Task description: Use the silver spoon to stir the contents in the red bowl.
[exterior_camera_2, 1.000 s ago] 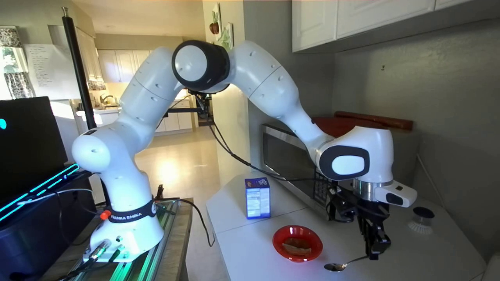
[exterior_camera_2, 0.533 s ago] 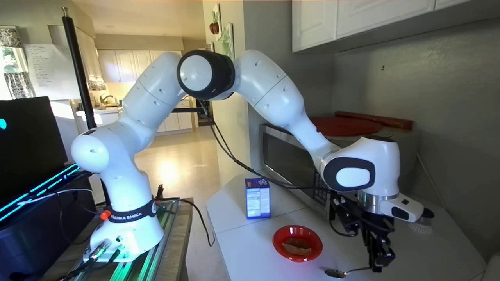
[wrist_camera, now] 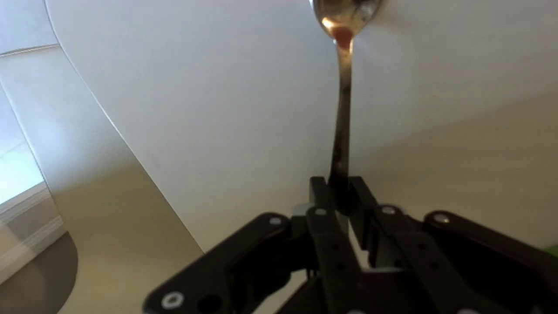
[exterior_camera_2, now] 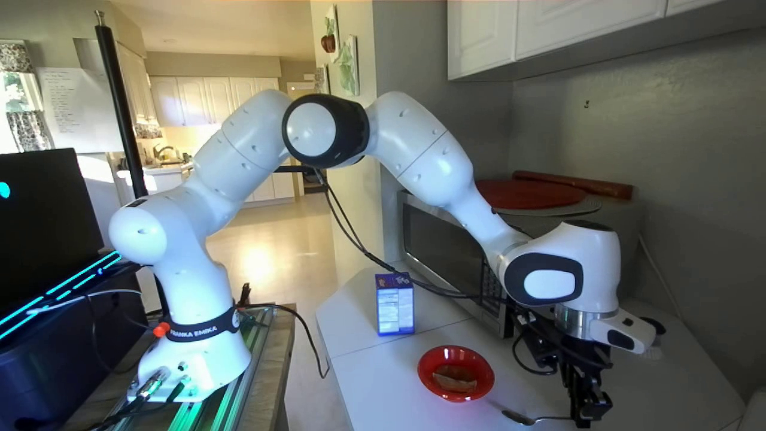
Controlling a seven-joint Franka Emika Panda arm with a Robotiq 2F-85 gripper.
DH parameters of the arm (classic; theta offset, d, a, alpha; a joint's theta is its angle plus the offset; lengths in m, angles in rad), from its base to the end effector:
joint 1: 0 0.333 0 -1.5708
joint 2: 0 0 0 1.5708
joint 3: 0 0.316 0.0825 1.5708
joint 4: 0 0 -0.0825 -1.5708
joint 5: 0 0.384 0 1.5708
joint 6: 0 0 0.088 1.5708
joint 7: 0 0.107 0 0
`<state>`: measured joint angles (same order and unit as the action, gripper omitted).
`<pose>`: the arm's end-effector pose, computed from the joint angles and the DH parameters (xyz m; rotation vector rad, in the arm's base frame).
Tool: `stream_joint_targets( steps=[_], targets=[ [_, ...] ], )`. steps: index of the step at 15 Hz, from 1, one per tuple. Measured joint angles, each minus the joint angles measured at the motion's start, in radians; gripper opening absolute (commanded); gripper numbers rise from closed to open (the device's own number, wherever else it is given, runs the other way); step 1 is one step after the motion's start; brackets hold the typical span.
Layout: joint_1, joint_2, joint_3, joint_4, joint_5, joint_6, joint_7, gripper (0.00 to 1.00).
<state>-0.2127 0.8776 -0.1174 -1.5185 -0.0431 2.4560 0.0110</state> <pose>0.6777 -0.2182 0.1469 2.9888 -0.3961 0.0677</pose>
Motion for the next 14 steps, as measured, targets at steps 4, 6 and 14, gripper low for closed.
stream_joint_targets(
  steps=[4, 6, 14],
  targets=[
    [0.002, 0.027, 0.0, 0.042, 0.0, -0.001, 0.0, 0.54],
    [0.006, 0.027, 0.0, 0.06, 0.0, -0.001, 0.0, 0.69],
    [0.036, -0.045, 0.025, 0.071, 0.0, -0.091, -0.009, 1.0]
  ],
)
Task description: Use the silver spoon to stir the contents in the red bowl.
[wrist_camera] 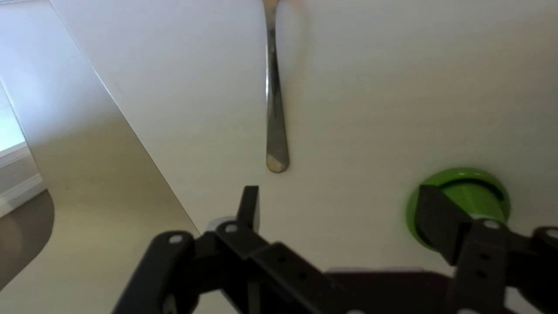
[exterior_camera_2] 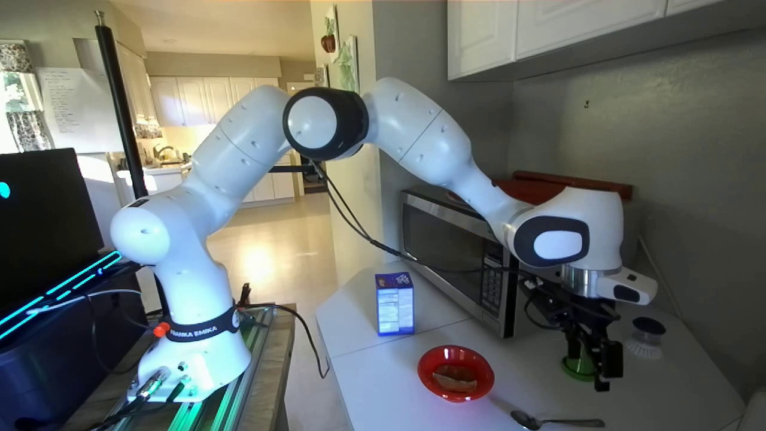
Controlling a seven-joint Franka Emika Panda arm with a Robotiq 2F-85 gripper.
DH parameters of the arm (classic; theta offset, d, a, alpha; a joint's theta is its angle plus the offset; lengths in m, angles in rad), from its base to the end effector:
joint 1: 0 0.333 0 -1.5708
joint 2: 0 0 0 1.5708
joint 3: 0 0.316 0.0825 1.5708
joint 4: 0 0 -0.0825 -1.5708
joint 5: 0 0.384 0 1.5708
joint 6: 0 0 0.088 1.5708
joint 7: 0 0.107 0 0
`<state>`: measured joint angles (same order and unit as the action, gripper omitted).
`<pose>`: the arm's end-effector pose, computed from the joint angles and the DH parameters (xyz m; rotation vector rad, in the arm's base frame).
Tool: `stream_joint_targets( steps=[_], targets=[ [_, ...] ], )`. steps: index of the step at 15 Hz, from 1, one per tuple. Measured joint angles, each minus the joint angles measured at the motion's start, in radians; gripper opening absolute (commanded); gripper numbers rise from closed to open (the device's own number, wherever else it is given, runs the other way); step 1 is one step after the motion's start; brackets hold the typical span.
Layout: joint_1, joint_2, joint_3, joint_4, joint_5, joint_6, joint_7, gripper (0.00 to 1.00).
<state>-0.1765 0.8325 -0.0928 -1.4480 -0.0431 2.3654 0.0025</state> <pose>0.7082 -0.1826 0.1998 3.0135 -0.3162 0.1117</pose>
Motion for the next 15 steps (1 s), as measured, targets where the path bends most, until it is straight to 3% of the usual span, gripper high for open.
stream_joint_targets(
  steps=[10, 15],
  targets=[
    [0.03, -0.317, 0.03, -0.111, 0.034, -0.399, -0.001, 1.0],
    [0.025, -0.407, 0.035, -0.19, 0.081, -0.416, -0.017, 1.0]
  ],
)
